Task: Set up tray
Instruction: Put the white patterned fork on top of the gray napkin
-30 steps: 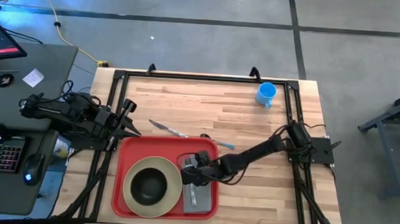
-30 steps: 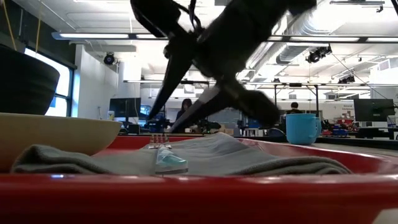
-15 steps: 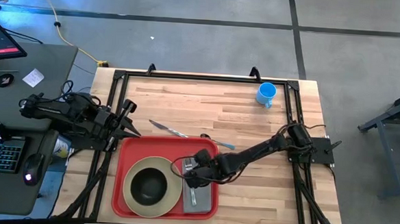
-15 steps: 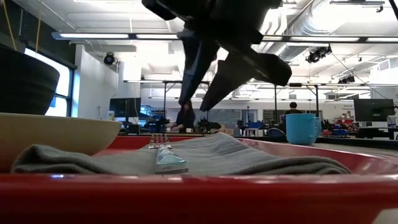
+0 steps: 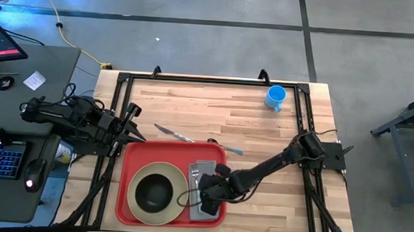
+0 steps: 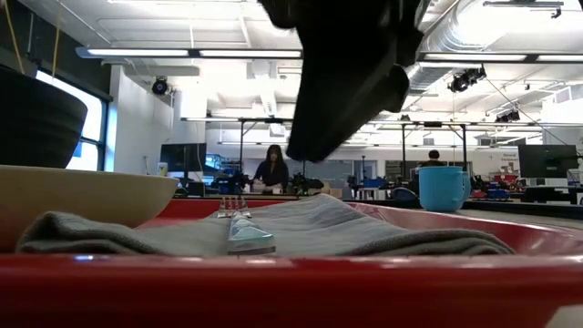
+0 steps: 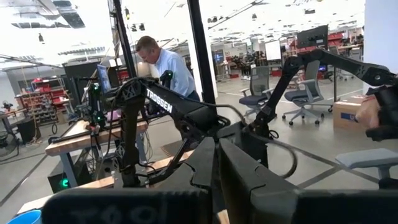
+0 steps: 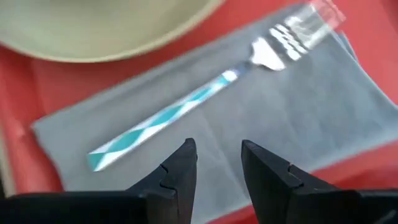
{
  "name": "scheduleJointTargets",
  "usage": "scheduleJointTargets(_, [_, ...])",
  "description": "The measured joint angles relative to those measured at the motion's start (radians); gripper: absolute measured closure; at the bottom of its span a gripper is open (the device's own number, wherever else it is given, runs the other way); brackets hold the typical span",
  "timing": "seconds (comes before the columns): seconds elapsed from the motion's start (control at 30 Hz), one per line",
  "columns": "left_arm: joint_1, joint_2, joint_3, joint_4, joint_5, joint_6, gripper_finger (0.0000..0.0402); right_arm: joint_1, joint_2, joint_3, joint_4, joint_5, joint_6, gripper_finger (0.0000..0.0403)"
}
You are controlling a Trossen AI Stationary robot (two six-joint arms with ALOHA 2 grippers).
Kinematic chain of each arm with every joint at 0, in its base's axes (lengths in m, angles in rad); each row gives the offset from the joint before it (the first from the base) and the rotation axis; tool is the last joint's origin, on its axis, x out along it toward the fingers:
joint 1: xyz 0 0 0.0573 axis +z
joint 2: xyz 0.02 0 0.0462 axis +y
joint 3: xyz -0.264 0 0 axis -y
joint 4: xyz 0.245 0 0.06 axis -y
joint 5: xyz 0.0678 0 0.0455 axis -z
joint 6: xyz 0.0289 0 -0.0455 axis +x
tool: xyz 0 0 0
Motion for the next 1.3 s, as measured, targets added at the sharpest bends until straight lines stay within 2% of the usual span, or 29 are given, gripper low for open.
scheduleJointTargets(0.2, [0.000,0.000,0.000,0.000,-0.004,0.002,0.0346,0.017,0.068,0.009,0.067,-0.057,-0.089,0.0285])
scheduleJointTargets(0.33, [0.000,0.000,0.000,0.000,-0.004,0.002,0.0346,0.017,0.149,0.094,0.022,-0.091,-0.129,0.0285])
scheduleJointTargets(0.6, [0.000,0.000,0.000,-0.008,-0.004,-0.005,0.0346,0.017,0.201,0.253,-0.071,-0.065,-0.217,0.0285])
scheduleJointTargets(0.93, [0.000,0.001,0.000,-0.008,-0.004,-0.005,0.0346,0.017,0.214,0.256,-0.140,-0.065,-0.191,0.0285])
scheduleJointTargets(1.3, [0.000,0.002,0.000,-0.007,-0.003,-0.006,0.0346,0.022,0.239,0.256,-0.059,-0.093,-0.182,0.0285])
